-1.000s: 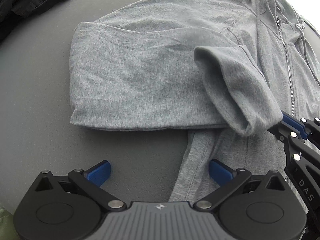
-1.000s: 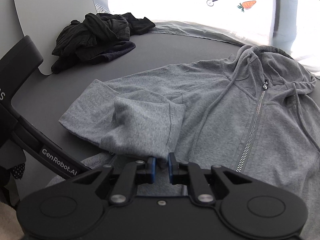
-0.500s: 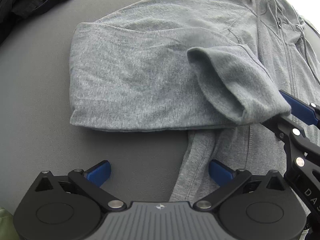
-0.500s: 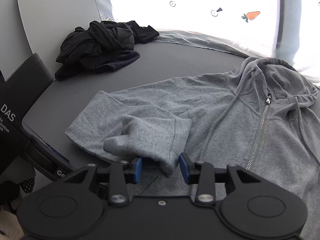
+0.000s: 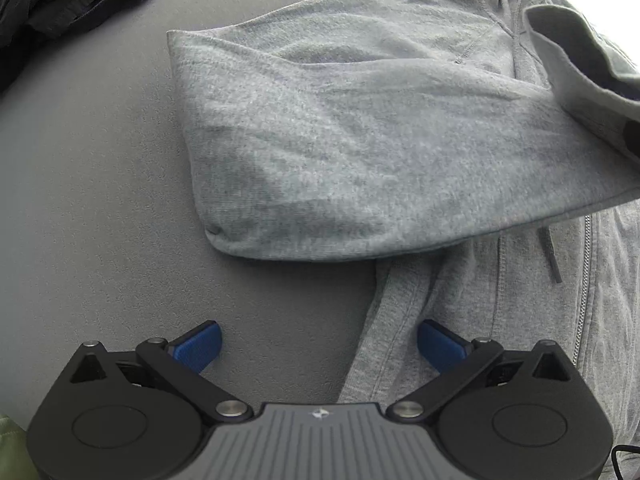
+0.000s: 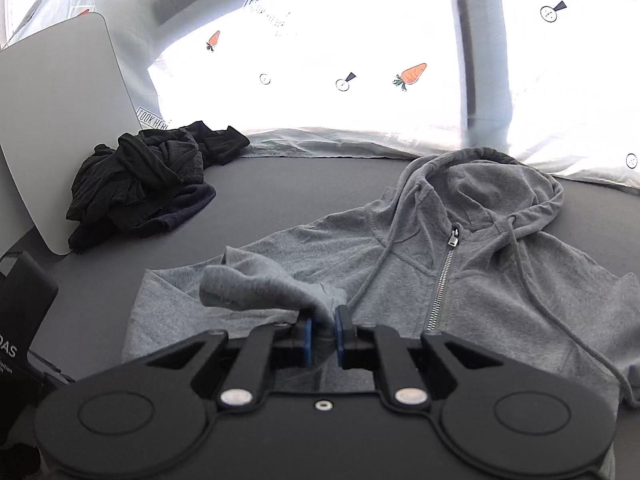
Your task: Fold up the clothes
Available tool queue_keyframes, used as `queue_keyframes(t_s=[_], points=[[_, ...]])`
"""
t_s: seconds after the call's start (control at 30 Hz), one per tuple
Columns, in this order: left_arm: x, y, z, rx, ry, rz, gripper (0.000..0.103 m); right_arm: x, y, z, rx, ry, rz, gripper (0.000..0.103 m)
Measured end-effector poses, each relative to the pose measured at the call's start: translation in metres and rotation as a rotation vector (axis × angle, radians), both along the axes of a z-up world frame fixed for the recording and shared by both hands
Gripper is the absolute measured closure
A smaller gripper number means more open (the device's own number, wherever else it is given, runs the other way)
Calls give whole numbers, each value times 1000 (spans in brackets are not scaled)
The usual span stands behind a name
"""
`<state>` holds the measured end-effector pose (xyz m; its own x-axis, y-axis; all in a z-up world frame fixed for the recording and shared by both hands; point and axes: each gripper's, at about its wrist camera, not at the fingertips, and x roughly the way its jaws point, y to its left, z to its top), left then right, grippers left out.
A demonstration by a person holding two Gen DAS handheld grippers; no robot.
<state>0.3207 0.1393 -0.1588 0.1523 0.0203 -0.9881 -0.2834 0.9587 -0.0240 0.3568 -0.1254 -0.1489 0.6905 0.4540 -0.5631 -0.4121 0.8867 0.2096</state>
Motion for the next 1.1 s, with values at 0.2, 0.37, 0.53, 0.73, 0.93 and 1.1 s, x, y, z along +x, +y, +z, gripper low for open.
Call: queue_keyframes(t_s=[0.2,0.37,0.53,0.73,0.93,1.1], points=[[-12,-2,7,21,-57,-1,0,-13,-90,12,19,-41,-337,92],[-24,-6,14,42,-112,2,0,-33,-154,-13,7,78,-572,88],[-41,-7,11,60,-161,7,0,-51,-168,-39,13,188,-601,72],[-59,-6,-5,77,-201,3,0,-59,-189,-49,106,264,-594,54],[-51,-14,-13,92,-212,31,0,-51,-215,-51,199,324,-563,51],[-41,-21,-22,100,-223,48,0,-37,-228,-59,247,373,-546,50]])
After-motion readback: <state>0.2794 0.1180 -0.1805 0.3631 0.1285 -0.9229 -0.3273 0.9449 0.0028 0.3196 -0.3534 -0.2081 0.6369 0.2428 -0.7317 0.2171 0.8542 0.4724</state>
